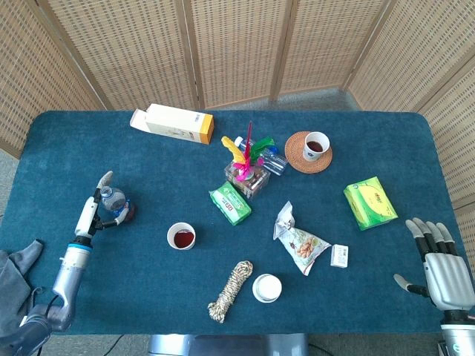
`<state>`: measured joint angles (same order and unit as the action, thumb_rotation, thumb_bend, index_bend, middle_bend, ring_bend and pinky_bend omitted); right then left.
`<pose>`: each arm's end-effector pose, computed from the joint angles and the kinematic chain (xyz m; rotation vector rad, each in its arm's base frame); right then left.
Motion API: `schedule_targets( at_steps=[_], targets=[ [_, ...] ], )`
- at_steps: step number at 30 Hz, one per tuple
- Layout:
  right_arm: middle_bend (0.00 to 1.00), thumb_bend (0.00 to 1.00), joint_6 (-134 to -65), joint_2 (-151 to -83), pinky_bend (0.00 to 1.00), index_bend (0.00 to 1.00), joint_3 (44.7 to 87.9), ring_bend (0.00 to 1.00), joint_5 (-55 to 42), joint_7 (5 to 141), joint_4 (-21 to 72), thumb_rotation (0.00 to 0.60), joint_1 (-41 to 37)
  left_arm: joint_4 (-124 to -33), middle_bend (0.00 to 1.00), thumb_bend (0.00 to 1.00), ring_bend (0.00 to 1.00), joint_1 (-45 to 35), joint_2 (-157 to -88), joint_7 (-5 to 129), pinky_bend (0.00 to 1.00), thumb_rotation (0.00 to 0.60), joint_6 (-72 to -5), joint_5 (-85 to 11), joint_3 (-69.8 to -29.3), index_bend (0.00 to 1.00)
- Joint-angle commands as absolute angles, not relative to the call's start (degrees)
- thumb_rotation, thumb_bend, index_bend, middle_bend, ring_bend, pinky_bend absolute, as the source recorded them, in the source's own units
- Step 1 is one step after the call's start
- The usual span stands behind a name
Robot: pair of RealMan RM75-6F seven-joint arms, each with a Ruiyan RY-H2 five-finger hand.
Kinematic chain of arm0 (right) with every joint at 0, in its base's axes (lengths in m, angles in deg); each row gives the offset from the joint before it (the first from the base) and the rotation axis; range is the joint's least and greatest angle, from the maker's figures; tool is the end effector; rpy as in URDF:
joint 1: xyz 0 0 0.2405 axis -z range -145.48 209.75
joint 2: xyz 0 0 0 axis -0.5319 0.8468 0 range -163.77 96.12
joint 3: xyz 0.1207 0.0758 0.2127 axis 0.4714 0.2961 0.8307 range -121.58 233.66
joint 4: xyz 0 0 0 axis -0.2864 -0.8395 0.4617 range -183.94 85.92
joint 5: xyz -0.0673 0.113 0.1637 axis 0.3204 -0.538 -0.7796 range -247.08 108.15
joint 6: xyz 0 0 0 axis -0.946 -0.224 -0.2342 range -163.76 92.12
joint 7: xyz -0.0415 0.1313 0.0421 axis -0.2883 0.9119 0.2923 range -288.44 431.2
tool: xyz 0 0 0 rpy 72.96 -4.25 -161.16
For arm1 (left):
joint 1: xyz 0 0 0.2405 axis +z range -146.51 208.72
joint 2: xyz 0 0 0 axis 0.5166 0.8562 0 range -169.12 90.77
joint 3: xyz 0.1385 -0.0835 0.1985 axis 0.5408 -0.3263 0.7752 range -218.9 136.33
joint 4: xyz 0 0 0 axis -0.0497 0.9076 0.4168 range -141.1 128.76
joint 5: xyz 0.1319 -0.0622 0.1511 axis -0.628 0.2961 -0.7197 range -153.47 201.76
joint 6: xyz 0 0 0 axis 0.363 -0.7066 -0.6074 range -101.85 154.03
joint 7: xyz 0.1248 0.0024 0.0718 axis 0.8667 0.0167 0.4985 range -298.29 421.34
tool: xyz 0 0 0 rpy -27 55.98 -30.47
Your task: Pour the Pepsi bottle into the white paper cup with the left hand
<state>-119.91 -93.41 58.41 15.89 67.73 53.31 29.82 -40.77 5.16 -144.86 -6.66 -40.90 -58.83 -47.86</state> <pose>-0.2922 -0.1637 0.1653 1.3675 -0.9788 0.8791 -0.3257 0.3214 -0.0078 -1.0590 -1.6773 -1.5426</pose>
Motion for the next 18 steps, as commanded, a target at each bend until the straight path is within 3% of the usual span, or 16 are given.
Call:
schedule_targets(
  at_steps=[1, 18],
  targets=[
    [0.0, 0.03, -119.82, -93.39, 0.0, 0.0, 58.37, 0.0, 15.92, 67.82, 53.33, 0.6, 29.78, -40.78, 0.0, 0.42, 0.0, 5.24, -144.82, -6.7, 0.0, 0.6, -40.85, -58.83, -47.79, 0.0],
    [0.0, 0.02, -119.66, -93.21, 0.0, 0.0, 58.26, 0.0, 16.04, 68.3, 53.42, 0.6, 29.7, -39.54, 0.0, 0.41, 0.0, 5.48, -145.32, -5.93, 0.0, 0.6, -40.7, -59.64, -46.65, 0.0]
  ],
)
